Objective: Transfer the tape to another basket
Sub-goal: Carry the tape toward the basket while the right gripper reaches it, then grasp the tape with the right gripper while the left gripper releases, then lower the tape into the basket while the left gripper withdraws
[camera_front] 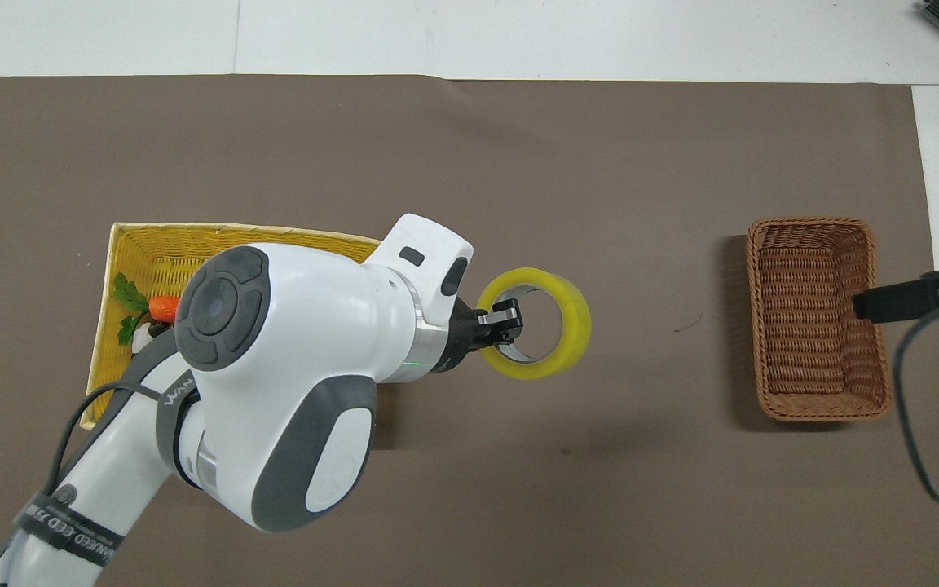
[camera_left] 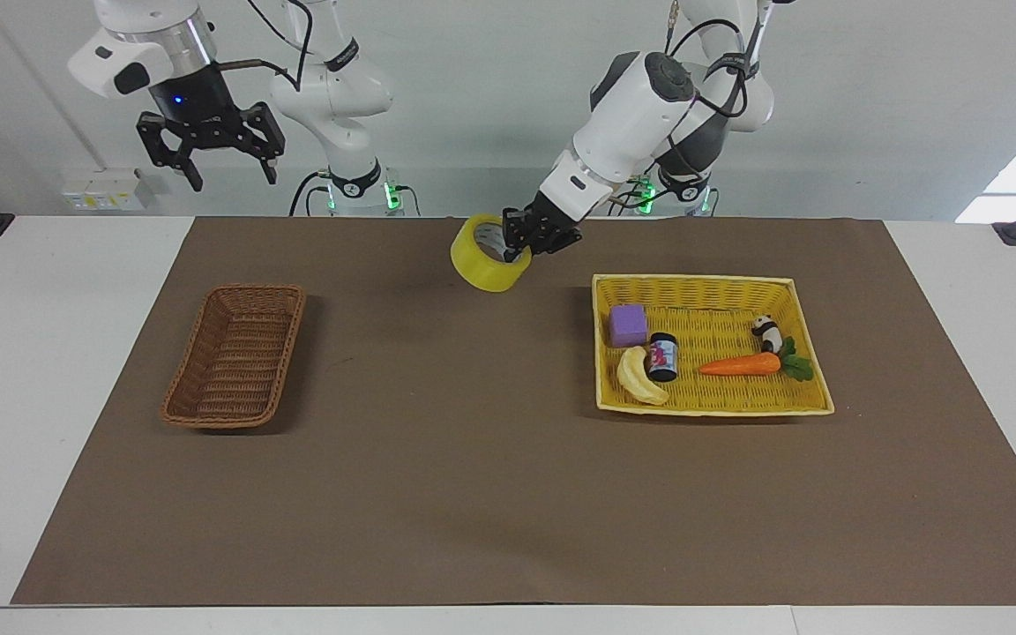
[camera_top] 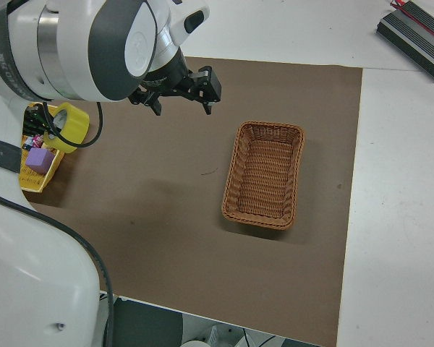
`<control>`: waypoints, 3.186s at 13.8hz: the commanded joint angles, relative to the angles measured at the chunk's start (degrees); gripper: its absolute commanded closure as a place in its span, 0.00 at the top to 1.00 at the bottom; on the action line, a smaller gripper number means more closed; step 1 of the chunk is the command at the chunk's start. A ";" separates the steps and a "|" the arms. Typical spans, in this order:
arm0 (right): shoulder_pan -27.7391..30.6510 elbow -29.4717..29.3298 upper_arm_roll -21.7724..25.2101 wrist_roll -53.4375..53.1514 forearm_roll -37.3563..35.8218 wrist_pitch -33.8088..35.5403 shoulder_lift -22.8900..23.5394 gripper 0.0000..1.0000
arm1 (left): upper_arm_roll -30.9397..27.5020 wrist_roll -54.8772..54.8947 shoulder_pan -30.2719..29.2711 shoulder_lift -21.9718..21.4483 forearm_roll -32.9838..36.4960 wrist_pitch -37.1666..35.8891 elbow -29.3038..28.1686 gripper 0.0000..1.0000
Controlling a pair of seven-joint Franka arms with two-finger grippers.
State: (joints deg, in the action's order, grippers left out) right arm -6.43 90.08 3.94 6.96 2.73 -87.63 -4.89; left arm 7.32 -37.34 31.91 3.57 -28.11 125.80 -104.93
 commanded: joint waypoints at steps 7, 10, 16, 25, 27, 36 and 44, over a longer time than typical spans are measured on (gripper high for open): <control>-3.50 4.66 -0.34 -3.53 23.79 -10.79 7.51 1.00 | -1.07 -4.23 2.90 -1.81 -2.30 4.54 -2.04 0.00; -5.25 4.92 -0.34 -2.48 28.63 -12.22 8.58 1.00 | -1.07 -4.15 3.86 -1.19 -2.21 4.63 -2.04 0.00; -7.81 9.13 -0.34 1.64 31.99 -12.39 8.32 1.00 | -1.07 -4.15 4.83 -0.75 -2.12 5.77 -1.25 0.00; -7.37 10.82 -0.34 4.39 30.58 -8.26 6.91 0.00 | -1.07 -6.96 6.15 0.04 -1.77 11.22 0.07 0.00; -6.93 10.73 -0.25 2.54 30.58 -8.26 7.08 0.00 | -1.07 -6.44 6.06 0.13 -1.68 11.22 -0.10 0.16; 3.51 10.11 0.02 7.44 21.57 -9.40 7.96 0.00 | -1.86 -15.13 2.91 -2.33 -2.04 12.22 -0.37 1.00; 20.13 13.80 -0.07 25.46 19.77 -15.37 17.27 0.00 | -1.87 4.07 -16.68 -2.51 10.35 -11.78 2.44 1.00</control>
State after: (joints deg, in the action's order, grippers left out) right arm 12.01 103.11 4.97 30.73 22.41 -101.01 11.12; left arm 4.82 -39.01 18.87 1.12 -19.85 118.59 -104.37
